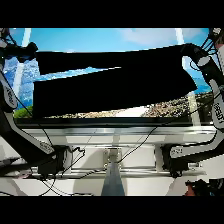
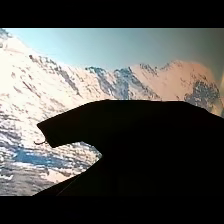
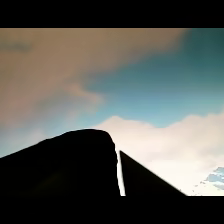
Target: Fold the clothes and pants, and hang the long-sleeved shirts on hangers.
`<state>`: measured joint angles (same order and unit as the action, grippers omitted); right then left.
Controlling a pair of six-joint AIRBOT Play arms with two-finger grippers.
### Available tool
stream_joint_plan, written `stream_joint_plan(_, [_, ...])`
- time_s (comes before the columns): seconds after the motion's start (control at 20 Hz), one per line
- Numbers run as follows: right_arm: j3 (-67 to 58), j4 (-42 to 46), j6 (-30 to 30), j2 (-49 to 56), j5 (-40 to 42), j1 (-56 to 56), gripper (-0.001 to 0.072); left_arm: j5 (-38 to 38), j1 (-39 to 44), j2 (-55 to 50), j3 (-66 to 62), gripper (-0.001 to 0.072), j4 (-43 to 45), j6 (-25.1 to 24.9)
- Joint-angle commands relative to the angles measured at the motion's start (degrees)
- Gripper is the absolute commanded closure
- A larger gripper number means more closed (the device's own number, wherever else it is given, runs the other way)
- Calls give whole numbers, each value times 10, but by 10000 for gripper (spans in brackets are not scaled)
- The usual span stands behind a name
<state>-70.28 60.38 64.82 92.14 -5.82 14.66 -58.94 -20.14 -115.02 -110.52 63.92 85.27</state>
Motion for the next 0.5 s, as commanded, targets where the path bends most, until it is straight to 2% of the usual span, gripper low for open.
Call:
stream_joint_plan(0.0, [0,45,-1,1,14,0,294,2,4,-10,0,688,-10,0])
stream_joint_plan(0.05, [-3,70,0,0,10,5,296,2,4,-9,0,687,-10,0])
stream_joint_plan(0.15, [-28,74,10,1,-55,37,306,-4,4,-8,0,687,-10,0])
stream_joint_plan(0.25, [-69,79,53,1,-147,87,309,-10,4,-8,0,687,-10,0])
stream_joint_plan(0.35, [-114,102,108,1,-257,140,345,-19,4,-8,0,687,-10,0])
stream_joint_plan(0.45, [-142,106,121,1,-375,187,345,-30,4,-9,0,679,-10,0])
